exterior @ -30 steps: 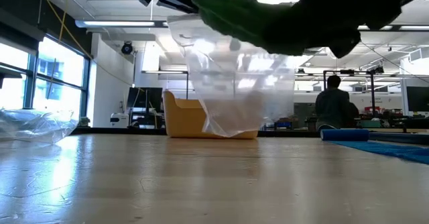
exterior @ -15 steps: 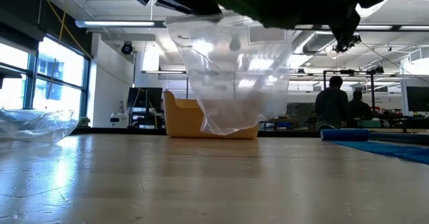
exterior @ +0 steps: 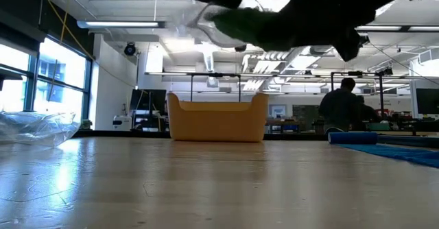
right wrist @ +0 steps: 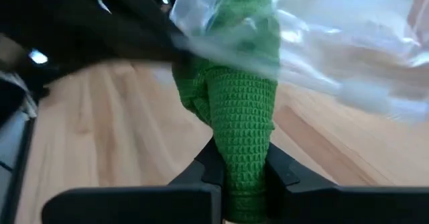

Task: Roll bandage
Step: Put the green bandage to the transparent zip bag

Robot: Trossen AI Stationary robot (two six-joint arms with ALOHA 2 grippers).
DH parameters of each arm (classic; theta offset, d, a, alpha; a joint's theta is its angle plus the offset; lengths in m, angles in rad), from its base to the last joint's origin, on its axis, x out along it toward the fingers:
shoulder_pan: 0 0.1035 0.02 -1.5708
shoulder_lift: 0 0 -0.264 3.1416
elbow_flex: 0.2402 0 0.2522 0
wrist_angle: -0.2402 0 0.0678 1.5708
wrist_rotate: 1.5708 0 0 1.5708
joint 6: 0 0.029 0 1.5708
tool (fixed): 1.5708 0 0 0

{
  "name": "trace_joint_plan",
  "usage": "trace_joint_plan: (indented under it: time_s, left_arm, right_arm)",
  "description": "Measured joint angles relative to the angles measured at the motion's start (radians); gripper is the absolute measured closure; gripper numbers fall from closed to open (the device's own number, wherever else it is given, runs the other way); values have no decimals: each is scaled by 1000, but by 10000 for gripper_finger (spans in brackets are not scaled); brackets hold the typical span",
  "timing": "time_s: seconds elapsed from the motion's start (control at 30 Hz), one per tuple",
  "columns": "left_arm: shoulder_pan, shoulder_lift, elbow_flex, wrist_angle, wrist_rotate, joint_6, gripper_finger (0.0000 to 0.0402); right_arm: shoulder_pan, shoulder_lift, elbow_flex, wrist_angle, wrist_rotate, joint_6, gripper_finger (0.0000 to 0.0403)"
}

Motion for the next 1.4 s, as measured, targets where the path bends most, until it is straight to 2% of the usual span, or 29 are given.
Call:
trace_joint_plan:
  time_s: [0.1, 0.27, 0.33, 0.43, 0.63, 0.77, 0.9, 1.0, 1.1, 1.27, 1.4]
  left_arm:
    - [5, 6, 0, 5, 4, -22, 401]
    - [2, 7, 0, 24, -6, -20, 401]
    - [-4, 7, 0, 47, -7, -11, 401]
    - [-9, 7, 1, 75, -7, 11, 401]
    - [-19, -13, 23, 84, -10, -7, 401]
    - [-26, -44, 23, 62, -14, -61, 401]
    - [-22, -48, 24, 65, 8, -77, 401]
    - [-14, -48, 24, 57, 36, -110, 401]
    - [-9, -48, 17, 45, 40, -139, 401]
    - [-12, -49, 17, -36, 53, -306, 401]
    - [-10, -50, 17, -143, 72, -447, 401]
  right_arm:
    - [0, 1, 0, 55, 32, 2, 373]
    - [9, 1, 0, 88, 189, 94, 373]
    - [11, 1, 0, 86, 215, 105, 373]
    - [-2, 1, 0, 84, 187, 96, 373]
    - [-40, 0, 0, 57, 42, 117, 373]
    - [-58, 0, 0, 24, 65, 212, 373]
    - [-64, 0, 0, 122, 67, 94, 367]
    - [-63, 0, 1, 211, 55, -9, 350]
    - [-62, 0, 1, 225, 32, -42, 316]
    - [-58, 0, 1, 189, -31, 39, 245]
    - [-42, 0, 0, 142, -48, 104, 218]
